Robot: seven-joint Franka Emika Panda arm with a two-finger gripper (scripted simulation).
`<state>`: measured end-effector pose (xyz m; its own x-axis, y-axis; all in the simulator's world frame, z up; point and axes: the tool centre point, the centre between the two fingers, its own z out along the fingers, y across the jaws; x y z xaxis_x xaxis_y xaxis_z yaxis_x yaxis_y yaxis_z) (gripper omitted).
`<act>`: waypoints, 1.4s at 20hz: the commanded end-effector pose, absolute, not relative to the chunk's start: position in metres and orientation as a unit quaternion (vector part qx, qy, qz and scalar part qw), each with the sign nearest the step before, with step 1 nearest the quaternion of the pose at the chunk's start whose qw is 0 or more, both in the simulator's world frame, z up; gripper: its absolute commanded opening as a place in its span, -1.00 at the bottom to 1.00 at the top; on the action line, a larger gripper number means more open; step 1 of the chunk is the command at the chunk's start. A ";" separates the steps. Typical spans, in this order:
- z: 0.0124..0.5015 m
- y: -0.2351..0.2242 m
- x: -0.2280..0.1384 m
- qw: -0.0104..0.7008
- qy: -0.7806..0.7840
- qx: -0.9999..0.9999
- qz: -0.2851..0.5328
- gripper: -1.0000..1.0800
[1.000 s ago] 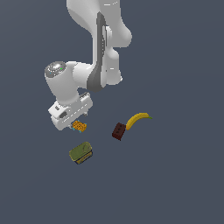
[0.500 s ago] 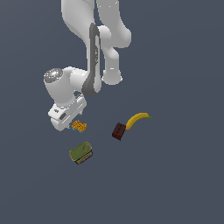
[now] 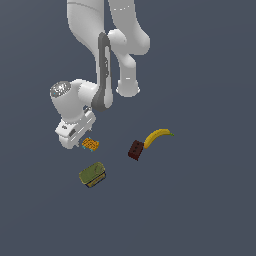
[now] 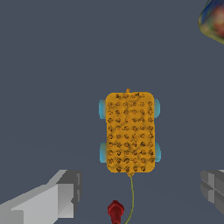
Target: Pick up a designated object from a clutter of objects.
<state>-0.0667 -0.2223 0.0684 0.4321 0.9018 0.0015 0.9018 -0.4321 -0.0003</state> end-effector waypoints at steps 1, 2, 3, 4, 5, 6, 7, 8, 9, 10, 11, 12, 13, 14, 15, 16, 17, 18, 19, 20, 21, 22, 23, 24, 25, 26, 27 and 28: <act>0.066 -0.224 -0.069 0.000 -0.538 -0.843 0.000 0.92; 0.066 -0.225 -0.069 0.000 -0.539 -0.842 0.000 0.92; 0.065 -0.225 -0.069 0.000 -0.540 -0.842 0.000 0.92; 0.065 -0.225 -0.069 0.000 -0.540 -0.842 0.000 0.92; 0.066 -0.225 -0.069 0.000 -0.538 -0.843 0.000 0.92; 0.065 -0.225 -0.069 0.000 -0.538 -0.843 0.000 0.92; 0.065 -0.225 -0.069 0.000 -0.538 -0.843 0.000 0.92; 0.063 -0.225 -0.069 0.000 -0.538 -0.843 0.000 0.92; 0.061 -0.225 -0.069 0.000 -0.538 -0.843 0.000 0.92; 0.058 -0.225 -0.069 0.000 -0.538 -0.843 0.000 0.92; 0.055 -0.224 -0.069 0.000 -0.539 -0.843 0.000 0.92; 0.051 -0.224 -0.070 0.000 -0.539 -0.843 0.000 0.92; 0.047 -0.225 -0.070 0.000 -0.539 -0.843 0.000 0.92; 0.042 -0.225 -0.070 0.000 -0.539 -0.843 0.000 0.92; 0.037 -0.224 -0.070 0.000 -0.539 -0.842 0.000 0.92; 0.032 -0.225 -0.070 0.000 -0.539 -0.842 0.000 0.92; 0.028 -0.224 -0.070 0.000 -0.539 -0.842 0.000 0.92; 0.025 -0.225 -0.070 0.000 -0.539 -0.842 0.000 0.92; 0.022 -0.225 -0.070 0.000 -0.539 -0.842 0.000 0.92; 0.019 -0.224 -0.070 0.000 -0.539 -0.842 0.000 0.92; 0.017 -0.225 -0.070 0.000 -0.539 -0.842 0.000 0.92; 0.016 -0.225 -0.070 0.000 -0.539 -0.842 0.000 0.92; 0.015 -0.225 -0.070 0.000 -0.539 -0.842 0.000 0.92; 0.015 -0.225 -0.070 0.000 -0.539 -0.842 0.000 0.92; 0.015 -0.225 -0.070 0.000 -0.539 -0.842 0.000 -1.00; 0.015 -0.225 -0.070 0.000 -0.539 -0.842 0.000 -1.00; 0.015 -0.225 -0.070 0.000 -0.539 -0.842 0.000 -1.00; 0.015 -0.225 -0.070 0.000 -0.539 -0.842 0.000 -1.00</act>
<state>-0.0695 -0.2252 0.0161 0.4180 0.9084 0.0001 0.9084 -0.4180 0.0013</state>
